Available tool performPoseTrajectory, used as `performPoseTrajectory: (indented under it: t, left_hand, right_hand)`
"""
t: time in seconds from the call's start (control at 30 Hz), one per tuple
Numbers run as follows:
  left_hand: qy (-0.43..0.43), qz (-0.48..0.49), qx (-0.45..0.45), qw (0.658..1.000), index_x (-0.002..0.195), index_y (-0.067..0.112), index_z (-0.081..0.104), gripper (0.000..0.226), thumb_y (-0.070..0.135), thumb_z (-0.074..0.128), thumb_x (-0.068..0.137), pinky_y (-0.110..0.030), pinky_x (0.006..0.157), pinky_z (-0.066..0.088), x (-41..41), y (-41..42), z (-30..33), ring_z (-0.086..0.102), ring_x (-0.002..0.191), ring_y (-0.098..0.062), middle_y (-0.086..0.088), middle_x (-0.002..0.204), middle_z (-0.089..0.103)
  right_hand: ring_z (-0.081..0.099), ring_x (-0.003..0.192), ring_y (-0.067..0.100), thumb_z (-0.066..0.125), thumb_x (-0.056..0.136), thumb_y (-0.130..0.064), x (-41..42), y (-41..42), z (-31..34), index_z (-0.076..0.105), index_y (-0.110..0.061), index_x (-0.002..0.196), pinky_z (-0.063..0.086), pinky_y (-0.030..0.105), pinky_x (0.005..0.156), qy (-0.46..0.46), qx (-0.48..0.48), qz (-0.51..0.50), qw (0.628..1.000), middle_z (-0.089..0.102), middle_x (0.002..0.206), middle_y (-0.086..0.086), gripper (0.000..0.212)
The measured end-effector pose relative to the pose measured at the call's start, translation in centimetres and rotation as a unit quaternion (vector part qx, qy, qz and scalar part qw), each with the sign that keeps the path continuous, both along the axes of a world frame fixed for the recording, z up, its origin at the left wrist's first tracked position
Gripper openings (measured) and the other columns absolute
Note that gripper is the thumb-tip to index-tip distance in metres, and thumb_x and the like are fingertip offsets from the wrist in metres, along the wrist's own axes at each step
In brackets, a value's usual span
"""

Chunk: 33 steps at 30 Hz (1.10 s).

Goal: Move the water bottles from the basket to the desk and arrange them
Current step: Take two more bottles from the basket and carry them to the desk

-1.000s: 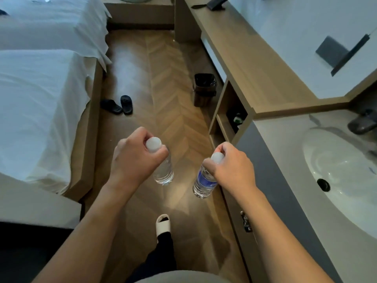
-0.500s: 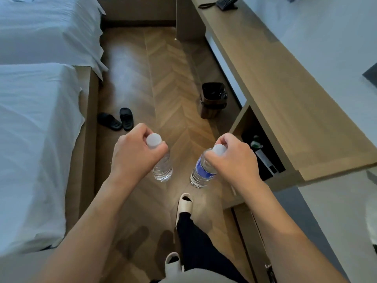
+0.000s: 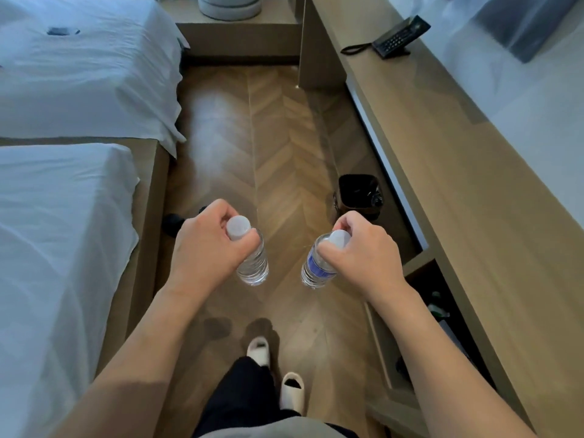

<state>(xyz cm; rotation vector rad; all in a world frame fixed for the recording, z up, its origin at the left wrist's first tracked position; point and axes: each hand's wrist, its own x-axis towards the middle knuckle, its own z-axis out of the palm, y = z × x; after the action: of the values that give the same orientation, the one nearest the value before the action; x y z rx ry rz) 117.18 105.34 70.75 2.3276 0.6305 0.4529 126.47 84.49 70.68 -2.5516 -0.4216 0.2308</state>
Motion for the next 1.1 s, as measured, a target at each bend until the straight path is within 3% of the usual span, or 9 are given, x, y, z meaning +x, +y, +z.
performPoseTrajectory:
  t: [0.3,0.47,0.6,0.87,1.1]
  left_hand:
    - [-0.028,-0.041,-0.027,0.998,0.073,0.024,0.055,0.024,0.034,0.077,0.068,-0.033,0.060,0.049,15.9,11.7,-0.4,0.059,0.061,-0.012,0.009,0.060,0.060]
    - [-0.048,-0.033,-0.073,0.996,0.074,0.026,0.056,0.023,0.031,0.077,0.070,-0.020,0.056,0.043,23.9,18.5,1.0,0.055,0.058,-0.006,0.014,0.060,0.059]
    - [-0.070,-0.010,-0.097,0.993,0.075,0.024,0.058,0.021,0.028,0.078,0.070,-0.026,0.056,0.047,29.4,22.9,1.3,0.053,0.055,-0.005,0.010,0.061,0.060]
    - [-0.043,0.032,-0.026,0.998,0.078,0.022,0.060,0.021,0.029,0.077,0.070,-0.018,0.055,0.039,41.9,30.9,0.1,0.055,0.063,-0.004,0.009,0.059,0.055]
    - [-0.058,0.048,-0.031,0.997,0.082,0.024,0.059,0.024,0.034,0.078,0.071,-0.028,0.060,0.047,54.1,37.3,1.6,0.058,0.062,-0.010,0.008,0.068,0.063]
  right_hand:
    - [0.061,0.069,0.017,0.062,0.069,-0.044,15.2,12.5,0.1,0.053,-0.025,0.082,0.056,0.039,0.067,-0.013,-0.017,-0.004,1.000,0.061,0.072,-0.008,0.024]
    - [0.062,0.069,0.016,0.064,0.072,-0.043,22.9,19.3,1.7,0.053,-0.025,0.083,0.057,0.039,0.066,-0.018,0.000,-0.013,1.000,0.060,0.070,-0.008,0.024]
    - [0.061,0.067,0.015,0.063,0.070,-0.043,28.4,23.6,2.3,0.052,-0.025,0.082,0.057,0.039,0.064,-0.017,0.014,-0.010,1.000,0.059,0.068,-0.009,0.024]
    - [0.060,0.067,0.013,0.064,0.070,-0.043,41.7,32.0,0.6,0.053,-0.025,0.079,0.055,0.035,0.061,0.001,0.020,0.005,1.000,0.060,0.068,-0.009,0.023]
    - [0.060,0.066,0.013,0.065,0.073,-0.041,54.5,38.5,1.1,0.054,-0.025,0.082,0.056,0.034,0.061,-0.012,0.031,0.026,0.999,0.059,0.070,-0.010,0.022]
